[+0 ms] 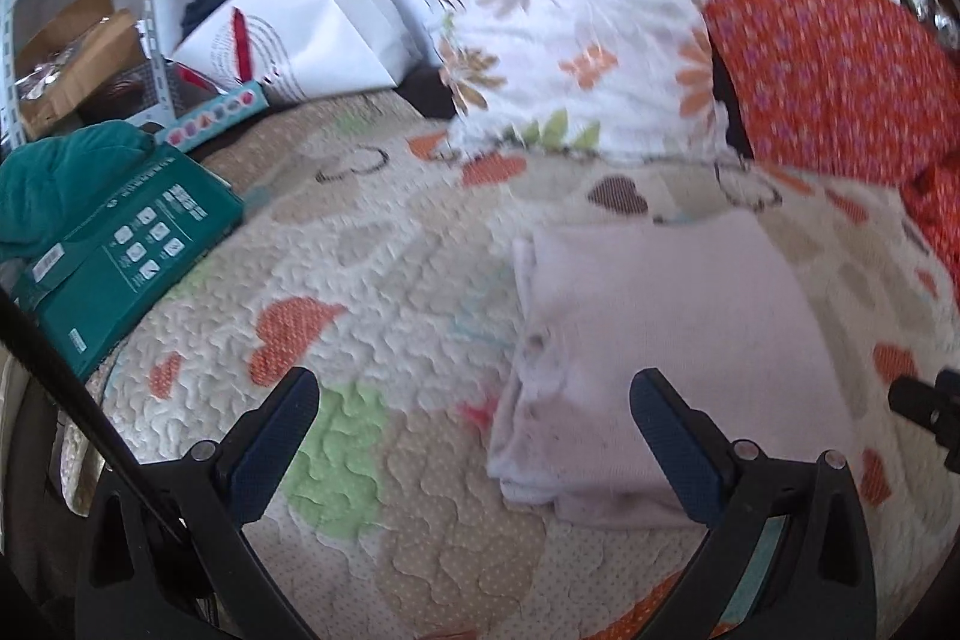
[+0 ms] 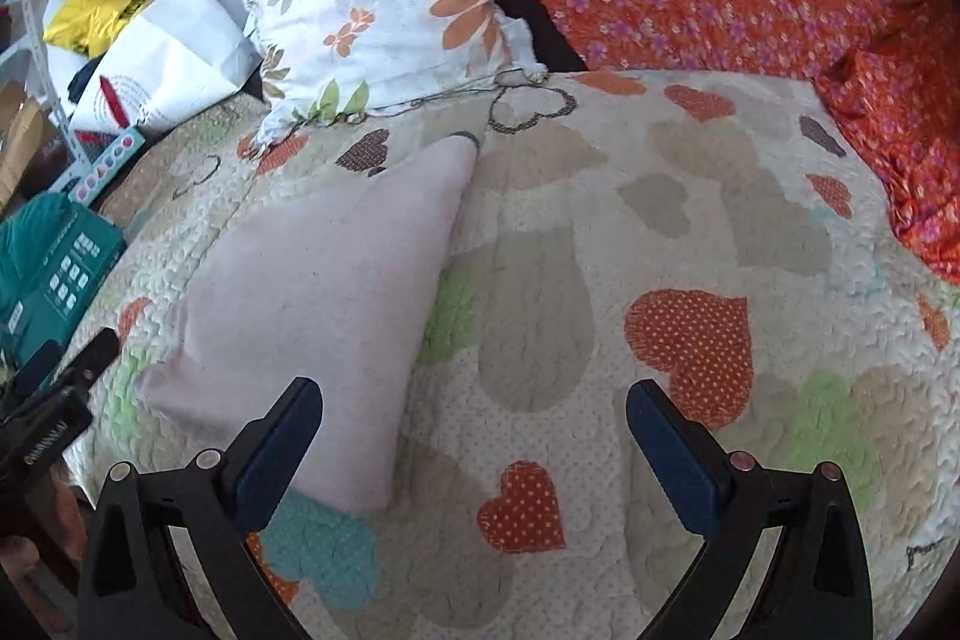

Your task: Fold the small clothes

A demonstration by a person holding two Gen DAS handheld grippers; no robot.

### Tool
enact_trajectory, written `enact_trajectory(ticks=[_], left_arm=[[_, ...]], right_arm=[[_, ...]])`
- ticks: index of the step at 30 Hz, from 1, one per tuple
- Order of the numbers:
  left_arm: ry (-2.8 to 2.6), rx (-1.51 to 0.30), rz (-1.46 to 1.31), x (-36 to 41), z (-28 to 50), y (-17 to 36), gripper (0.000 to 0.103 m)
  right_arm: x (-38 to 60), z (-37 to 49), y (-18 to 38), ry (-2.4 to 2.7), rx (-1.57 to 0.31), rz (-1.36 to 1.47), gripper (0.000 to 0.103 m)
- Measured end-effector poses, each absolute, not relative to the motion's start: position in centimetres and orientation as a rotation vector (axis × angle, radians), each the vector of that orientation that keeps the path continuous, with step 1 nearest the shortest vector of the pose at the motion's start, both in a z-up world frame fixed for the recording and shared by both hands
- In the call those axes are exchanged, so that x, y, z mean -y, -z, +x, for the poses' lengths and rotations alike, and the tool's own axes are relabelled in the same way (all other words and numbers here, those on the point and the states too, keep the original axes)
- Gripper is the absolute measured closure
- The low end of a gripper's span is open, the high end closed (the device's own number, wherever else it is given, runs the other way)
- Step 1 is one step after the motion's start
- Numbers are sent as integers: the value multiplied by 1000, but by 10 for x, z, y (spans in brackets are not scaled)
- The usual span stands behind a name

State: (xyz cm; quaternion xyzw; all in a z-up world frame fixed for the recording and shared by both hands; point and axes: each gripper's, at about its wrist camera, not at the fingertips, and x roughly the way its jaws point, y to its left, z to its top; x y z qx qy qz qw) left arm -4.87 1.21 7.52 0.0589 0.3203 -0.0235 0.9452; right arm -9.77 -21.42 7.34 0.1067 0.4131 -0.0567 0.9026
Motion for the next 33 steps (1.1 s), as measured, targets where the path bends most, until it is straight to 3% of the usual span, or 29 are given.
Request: enact_trajectory(ticks=[4,8,14,19,28,33], left_arm=[[53,-707,145,-10,-42,-60,0],[53,-782,137,-13,-35,-49,0],[44,-839,75,-24,-31,-44,0],[46,-864,52,-29,-31,-44,0],[35,-874,34,-36,-31,-44,0],[42,-883,50,-33,-30,-42,0]], right_arm=[[201,-93,-71,103,-858,164,18],[197,-90,-69,85,-850,171,28],[186,-83,-57,39,-881,165,28],[167,-75,-23,-21,-1028,131,28],[182,-86,-56,46,-859,179,28],[177,-75,-38,34,-944,172,28]])
